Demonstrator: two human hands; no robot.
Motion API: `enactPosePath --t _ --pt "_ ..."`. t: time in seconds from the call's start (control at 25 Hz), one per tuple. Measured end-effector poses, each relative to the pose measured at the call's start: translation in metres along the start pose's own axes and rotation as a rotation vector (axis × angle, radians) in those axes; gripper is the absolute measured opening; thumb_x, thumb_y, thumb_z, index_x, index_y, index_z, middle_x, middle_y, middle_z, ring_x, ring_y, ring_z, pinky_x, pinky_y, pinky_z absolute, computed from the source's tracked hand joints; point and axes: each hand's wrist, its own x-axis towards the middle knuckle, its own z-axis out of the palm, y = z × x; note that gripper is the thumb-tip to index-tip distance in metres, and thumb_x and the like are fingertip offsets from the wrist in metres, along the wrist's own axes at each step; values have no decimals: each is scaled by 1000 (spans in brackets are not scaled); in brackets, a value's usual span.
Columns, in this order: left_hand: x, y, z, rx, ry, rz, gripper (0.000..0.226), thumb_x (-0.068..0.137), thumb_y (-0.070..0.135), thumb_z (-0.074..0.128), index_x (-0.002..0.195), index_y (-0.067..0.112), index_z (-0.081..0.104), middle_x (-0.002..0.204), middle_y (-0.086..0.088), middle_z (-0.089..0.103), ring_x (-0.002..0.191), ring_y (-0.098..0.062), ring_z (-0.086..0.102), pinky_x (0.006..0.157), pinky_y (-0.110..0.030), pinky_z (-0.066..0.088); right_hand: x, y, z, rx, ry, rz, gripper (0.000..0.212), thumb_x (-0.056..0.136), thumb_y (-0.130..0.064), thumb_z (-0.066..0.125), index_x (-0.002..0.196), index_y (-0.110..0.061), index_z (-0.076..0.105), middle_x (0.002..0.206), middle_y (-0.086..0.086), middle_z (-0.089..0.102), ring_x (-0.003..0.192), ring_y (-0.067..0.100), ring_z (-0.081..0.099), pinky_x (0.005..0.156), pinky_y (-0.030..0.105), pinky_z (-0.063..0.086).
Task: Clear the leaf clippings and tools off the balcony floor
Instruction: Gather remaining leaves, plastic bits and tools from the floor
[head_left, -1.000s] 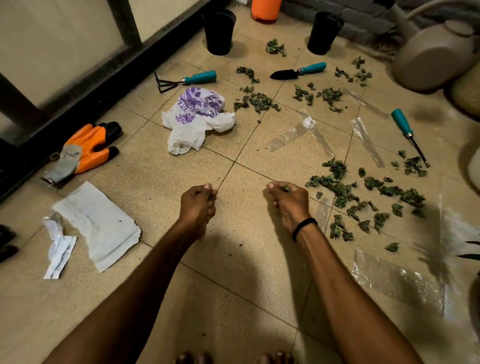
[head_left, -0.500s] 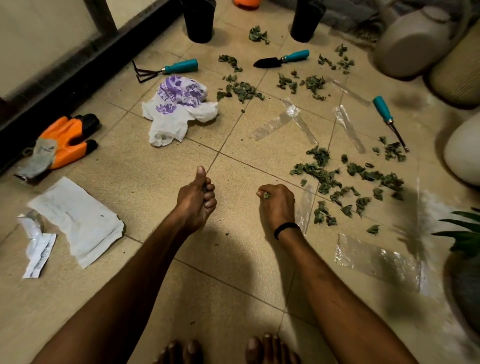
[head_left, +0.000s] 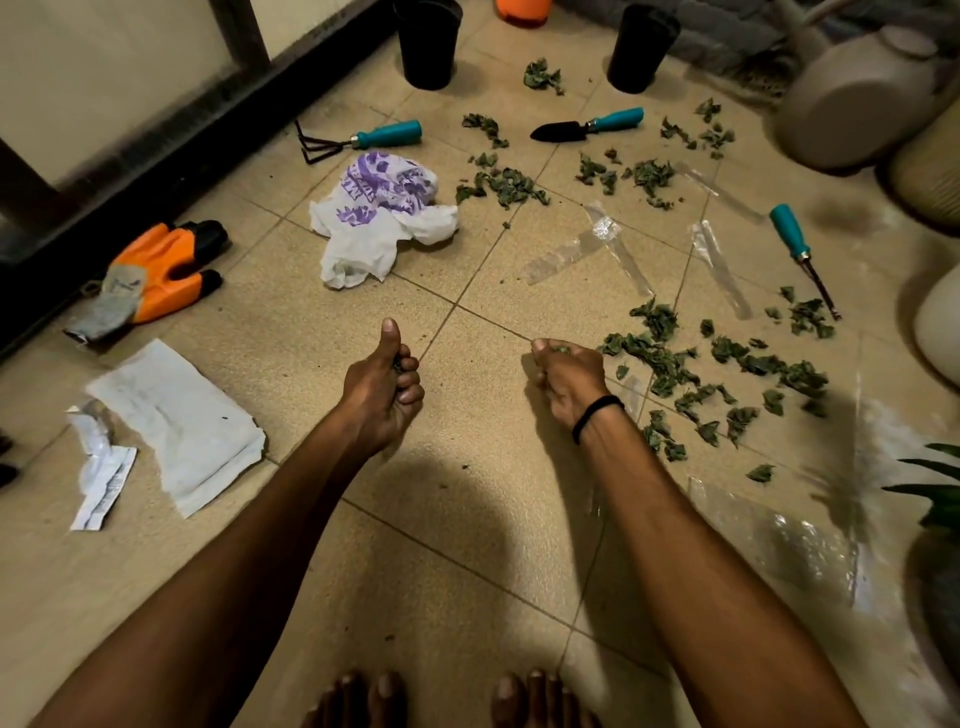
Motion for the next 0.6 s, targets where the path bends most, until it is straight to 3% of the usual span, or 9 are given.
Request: enactPosePath --t 0.16,0.32,0.44,0.6 --pt "7 25 10 21 28 65 39 95 48 57 74 19 43 57 7 34 44 -5 27 39 -18 24 -8 -21 40 60 -159 28 7 91 -1 64 89 -7 60 74 5 57 56 9 49 44 16 43" --pt "-14 75 10 -38 156 114 40 96 48 56 74 17 42 54 7 33 42 -6 25 38 -19 22 -44 -39 99 -52 -276 106 4 91 -4 64 93 -6 62 71 4 56 51 8 46 42 15 41" --pt "-82 123 1 -113 240 109 41 99 48 51 74 17 41 57 6 29 43 -6 23 40 -18 21 -120 -69 141 -195 -428 169 5 93 -3 62 98 -5 62 68 3 53 44 6 41 41 15 38" --pt "-227 195 -10 -263 356 99 42 100 49 48 72 19 40 57 6 26 42 -6 23 39 -18 21 -259 -128 184 -288 -585 278 3 93 -4 62 92 -5 64 69 3 54 52 8 42 43 14 40"
